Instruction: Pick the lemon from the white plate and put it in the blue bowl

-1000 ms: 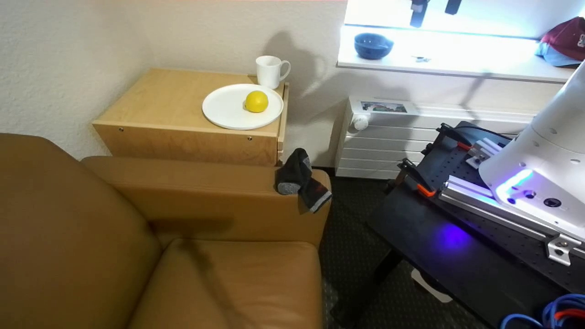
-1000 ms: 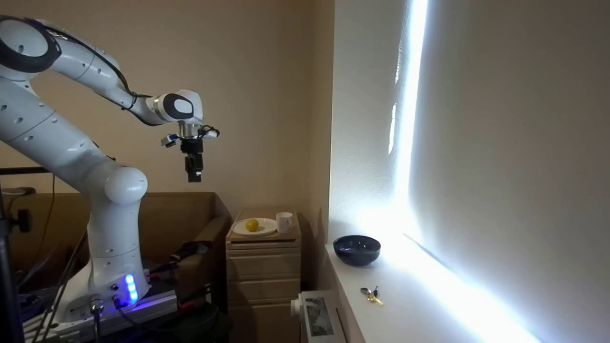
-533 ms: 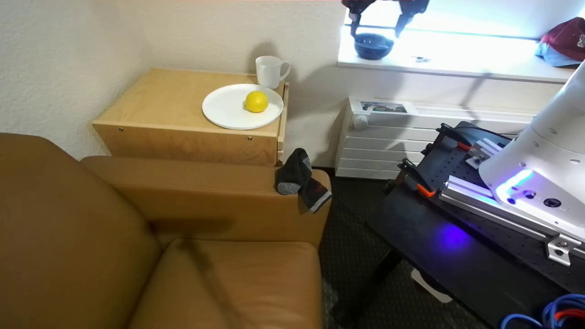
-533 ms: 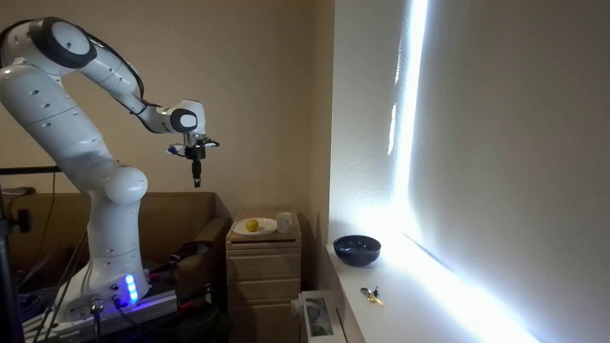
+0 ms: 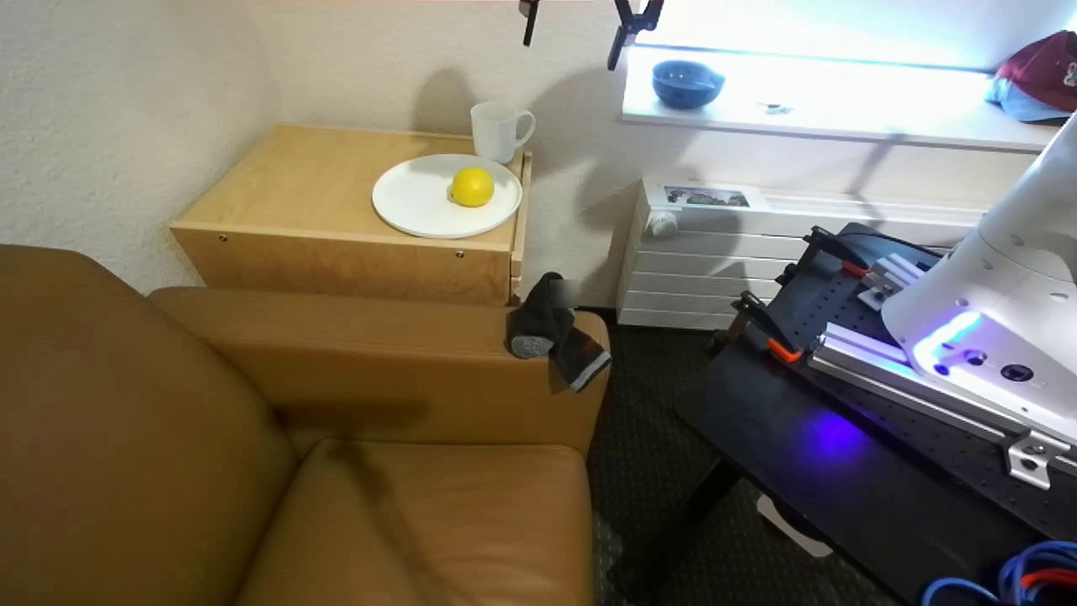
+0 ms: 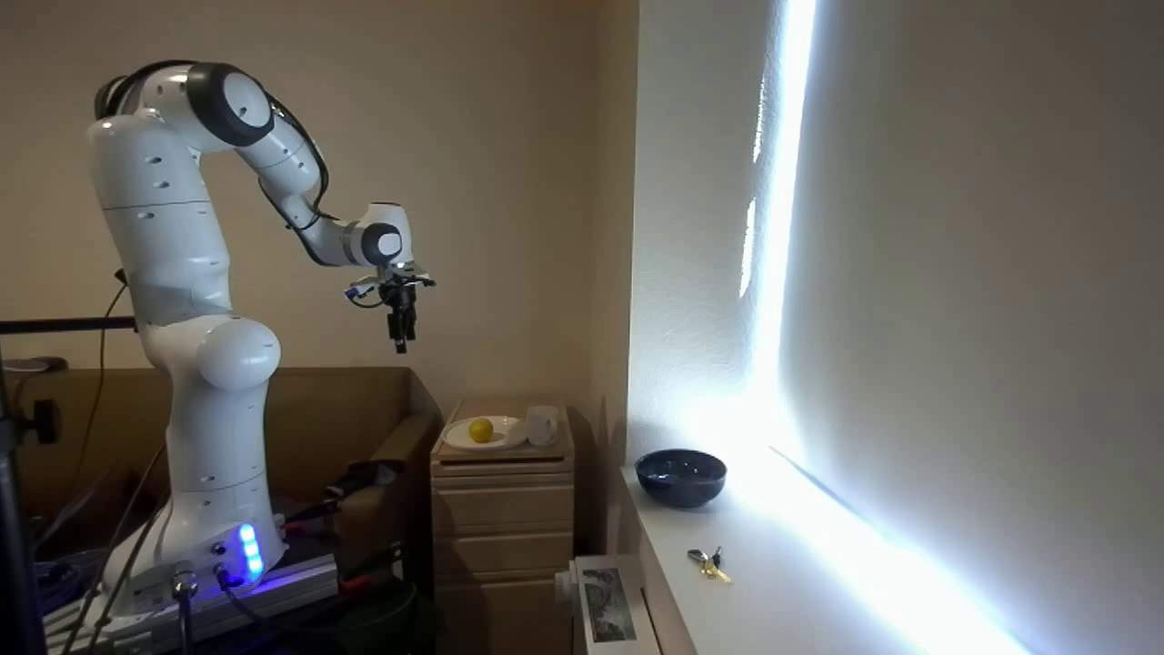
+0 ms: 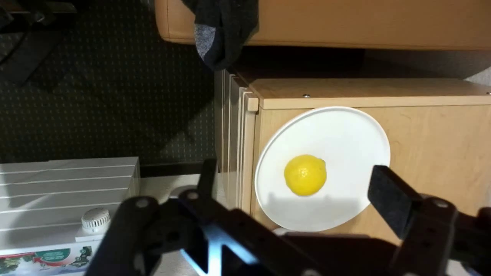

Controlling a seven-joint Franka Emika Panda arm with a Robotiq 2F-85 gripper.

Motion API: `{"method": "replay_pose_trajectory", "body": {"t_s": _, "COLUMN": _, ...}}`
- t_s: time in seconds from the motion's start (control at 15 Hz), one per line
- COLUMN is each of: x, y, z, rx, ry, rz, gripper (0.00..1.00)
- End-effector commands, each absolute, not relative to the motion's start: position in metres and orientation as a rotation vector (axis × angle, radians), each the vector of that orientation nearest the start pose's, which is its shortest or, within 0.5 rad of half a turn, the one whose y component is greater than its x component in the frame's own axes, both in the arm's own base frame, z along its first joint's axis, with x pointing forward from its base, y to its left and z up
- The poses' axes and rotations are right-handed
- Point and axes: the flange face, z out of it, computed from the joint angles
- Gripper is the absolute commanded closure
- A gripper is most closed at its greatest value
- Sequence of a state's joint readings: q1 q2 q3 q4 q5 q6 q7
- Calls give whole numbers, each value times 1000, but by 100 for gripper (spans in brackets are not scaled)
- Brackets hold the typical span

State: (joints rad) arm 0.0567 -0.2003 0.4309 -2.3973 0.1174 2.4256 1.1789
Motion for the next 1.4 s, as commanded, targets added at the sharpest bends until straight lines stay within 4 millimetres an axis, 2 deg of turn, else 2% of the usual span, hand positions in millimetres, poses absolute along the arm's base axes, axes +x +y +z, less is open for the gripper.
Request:
{"method": "replay_pose_trajectory", "body": {"t_s": 0.0, "x": 430, "y": 228, "z": 398, "rx": -2799, "ry": 1141, "rz": -216, "gripper": 0}}
{"method": "replay_pose_trajectory", "body": {"t_s": 0.13, "x": 443, "y": 233, "z": 376, "rx": -2787, "ry": 1240, "rz": -269, "gripper": 0}}
{"method": "replay_pose_trajectory", "body": {"t_s": 0.33, "x": 474, "y": 249, "z": 353, "rx": -2673, "ry": 1444, "rz": -312, "gripper": 0}}
{"method": "replay_pose_trajectory", "body": {"t_s": 0.47, "x": 497, "y": 268, "z": 334, "rx": -2607, "ry": 1597, "rz": -296, "gripper": 0}}
{"method": "replay_pose_trajectory", "body": {"t_s": 0.6, "x": 531, "y": 275, "z": 328, "rx": -2474, "ry": 1730, "rz": -354, "gripper": 0}}
{"method": "replay_pose_trajectory", "body": {"t_s": 0.8, "x": 567, "y": 295, "z": 319, "rx": -2292, "ry": 1889, "rz": -415, "gripper": 0}}
{"method": "replay_pose_trajectory", "body": {"t_s": 0.87, "x": 571, "y": 303, "z": 323, "rx": -2242, "ry": 1902, "rz": -373, "gripper": 0}}
{"method": "replay_pose_trajectory", "body": {"t_s": 0.93, "x": 554, "y": 288, "z": 323, "rx": -2326, "ry": 1864, "rz": -385, "gripper": 0}}
{"method": "replay_pose_trajectory", "body": {"t_s": 1.13, "x": 568, "y": 303, "z": 321, "rx": -2273, "ry": 1887, "rz": -379, "gripper": 0}}
{"method": "replay_pose_trajectory", "body": {"t_s": 1.2, "x": 571, "y": 297, "z": 309, "rx": -2293, "ry": 1919, "rz": -444, "gripper": 0}}
{"method": "replay_pose_trajectory", "body": {"t_s": 1.33, "x": 585, "y": 288, "z": 290, "rx": -2192, "ry": 2079, "rz": -444, "gripper": 0}}
